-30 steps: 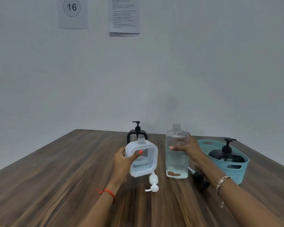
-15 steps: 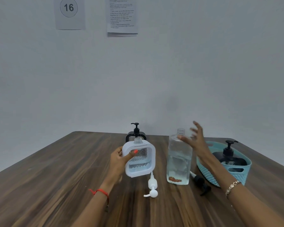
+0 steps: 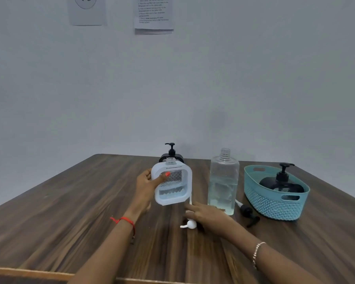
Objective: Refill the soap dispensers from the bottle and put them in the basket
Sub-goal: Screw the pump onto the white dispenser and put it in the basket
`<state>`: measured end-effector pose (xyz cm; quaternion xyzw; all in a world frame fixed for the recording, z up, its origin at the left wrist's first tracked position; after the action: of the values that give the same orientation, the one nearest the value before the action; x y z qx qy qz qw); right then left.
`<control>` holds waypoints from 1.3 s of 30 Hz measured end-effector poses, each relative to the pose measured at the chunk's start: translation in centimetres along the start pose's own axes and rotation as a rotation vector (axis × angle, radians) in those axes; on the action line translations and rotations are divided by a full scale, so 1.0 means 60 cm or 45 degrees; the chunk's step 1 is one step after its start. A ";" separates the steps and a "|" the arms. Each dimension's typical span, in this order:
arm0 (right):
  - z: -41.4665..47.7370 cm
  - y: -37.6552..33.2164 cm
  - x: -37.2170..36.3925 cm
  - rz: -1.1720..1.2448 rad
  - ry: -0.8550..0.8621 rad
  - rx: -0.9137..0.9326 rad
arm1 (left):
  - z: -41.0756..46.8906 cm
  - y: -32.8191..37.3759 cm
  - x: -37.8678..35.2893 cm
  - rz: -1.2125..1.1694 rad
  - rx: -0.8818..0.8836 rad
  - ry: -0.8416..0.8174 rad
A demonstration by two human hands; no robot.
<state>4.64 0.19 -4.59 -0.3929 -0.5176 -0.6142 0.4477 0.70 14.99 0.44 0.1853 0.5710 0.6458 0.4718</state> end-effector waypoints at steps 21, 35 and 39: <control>-0.026 0.146 0.411 0.906 1.340 -0.481 | -0.022 0.030 -0.041 0.019 -0.003 -0.139; 0.015 0.095 0.317 0.829 0.899 -0.464 | -0.041 0.057 -0.080 -0.019 -0.005 -0.276; 0.004 0.104 0.302 0.843 1.019 -0.610 | -0.040 0.060 -0.087 -0.006 0.001 -0.268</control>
<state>5.35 -2.55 14.34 -0.3614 -0.0033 -0.6424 0.6757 -0.04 9.72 4.61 0.2510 0.5190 0.6213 0.5306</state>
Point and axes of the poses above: each hand's wrist, its own z-axis towards the middle knuckle, its own x-axis out of the back of the hand, y = z × x, the point moved 9 cm from there along z, towards the middle knuckle, and after that the axes turned 6 degrees about x, right-handed, at the moved point
